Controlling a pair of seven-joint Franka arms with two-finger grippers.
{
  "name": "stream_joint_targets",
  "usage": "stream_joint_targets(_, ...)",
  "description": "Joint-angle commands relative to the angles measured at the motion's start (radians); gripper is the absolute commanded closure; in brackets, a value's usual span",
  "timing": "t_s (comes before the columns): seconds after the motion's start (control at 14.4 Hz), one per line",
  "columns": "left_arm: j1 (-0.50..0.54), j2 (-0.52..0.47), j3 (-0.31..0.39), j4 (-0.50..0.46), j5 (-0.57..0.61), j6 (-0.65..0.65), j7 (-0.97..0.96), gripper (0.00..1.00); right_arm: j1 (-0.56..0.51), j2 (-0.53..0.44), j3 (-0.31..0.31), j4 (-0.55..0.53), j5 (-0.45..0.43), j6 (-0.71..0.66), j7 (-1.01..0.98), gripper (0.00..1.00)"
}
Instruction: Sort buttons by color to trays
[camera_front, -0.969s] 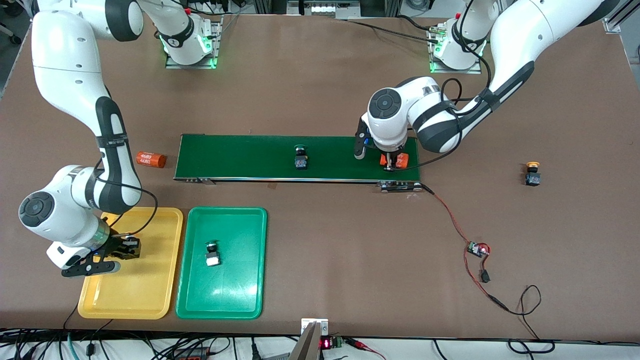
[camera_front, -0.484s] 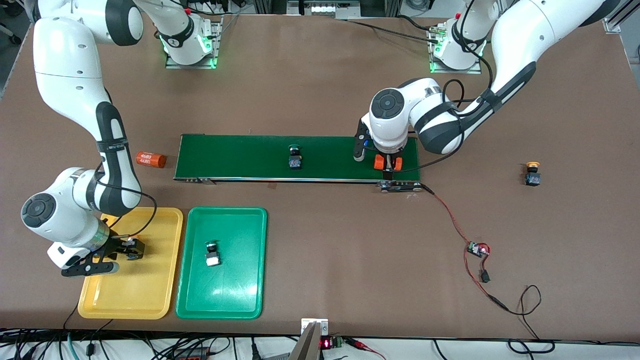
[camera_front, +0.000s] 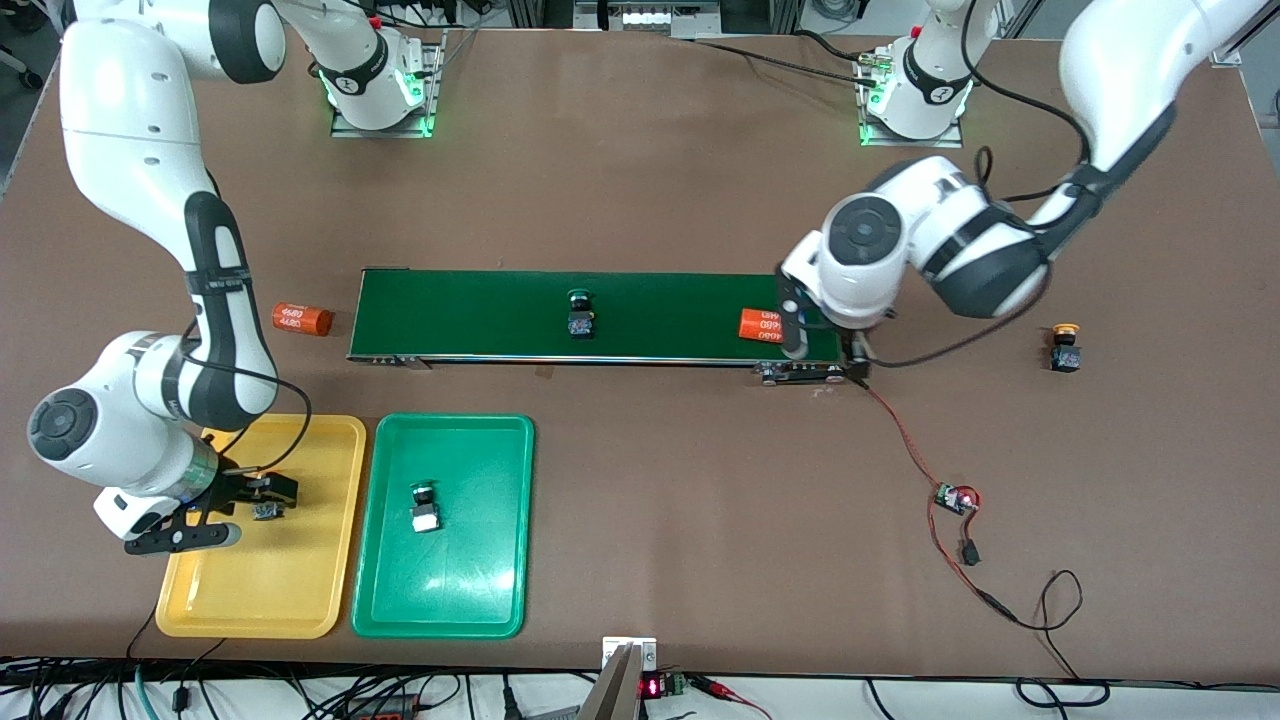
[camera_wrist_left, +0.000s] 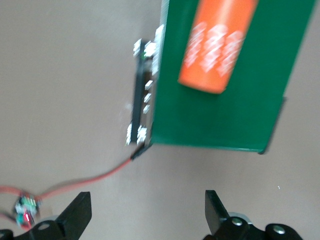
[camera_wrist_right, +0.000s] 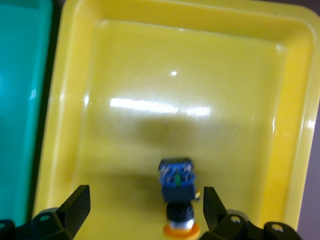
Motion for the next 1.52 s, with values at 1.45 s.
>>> stream_joint_targets(1.45,0.284,0.034,0.114,0.227,-0.15,-0.171,-0.433,0.0,-0.037,-0.892,0.163,-0.8,-0.203,-0.327,0.338,0.0)
